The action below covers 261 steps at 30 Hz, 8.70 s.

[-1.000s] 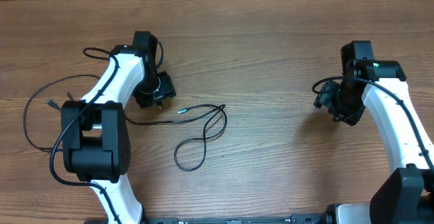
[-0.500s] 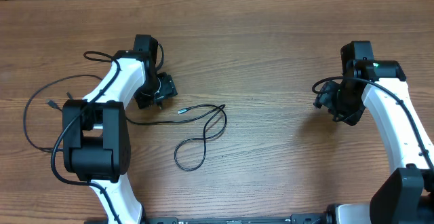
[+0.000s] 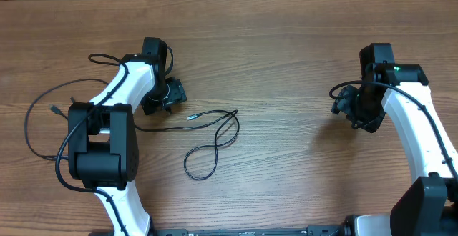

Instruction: Untangle cables

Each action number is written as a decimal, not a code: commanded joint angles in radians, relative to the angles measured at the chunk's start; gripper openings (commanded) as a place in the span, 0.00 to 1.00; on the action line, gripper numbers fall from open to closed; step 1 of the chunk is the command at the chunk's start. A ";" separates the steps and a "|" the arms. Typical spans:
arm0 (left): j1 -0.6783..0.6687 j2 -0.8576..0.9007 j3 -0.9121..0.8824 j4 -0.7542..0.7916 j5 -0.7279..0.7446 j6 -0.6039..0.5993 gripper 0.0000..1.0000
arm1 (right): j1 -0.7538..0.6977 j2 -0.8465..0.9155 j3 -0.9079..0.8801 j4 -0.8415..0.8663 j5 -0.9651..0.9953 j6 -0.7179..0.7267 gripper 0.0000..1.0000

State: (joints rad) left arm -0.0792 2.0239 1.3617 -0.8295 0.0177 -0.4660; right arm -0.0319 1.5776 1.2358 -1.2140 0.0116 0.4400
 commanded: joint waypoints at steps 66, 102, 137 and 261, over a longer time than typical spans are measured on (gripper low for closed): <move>0.551 0.016 0.622 -0.655 -0.124 0.109 1.00 | -0.002 -0.003 -0.006 -0.004 0.008 -0.002 0.65; 0.393 -0.639 -0.553 -0.163 -0.134 0.084 0.98 | -0.002 -0.003 -0.006 -0.020 0.009 -0.002 0.66; 0.393 -0.597 -0.553 -0.040 -0.102 0.085 0.47 | -0.002 -0.003 -0.006 -0.032 0.009 -0.002 0.65; 0.642 -0.474 -0.335 -0.065 -0.489 -0.177 0.07 | -0.002 -0.003 -0.006 -0.053 0.009 0.001 0.65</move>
State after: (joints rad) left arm 0.5625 1.5539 1.0313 -0.8795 -0.2958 -0.5087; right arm -0.0322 1.5776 1.2354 -1.2690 0.0113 0.4400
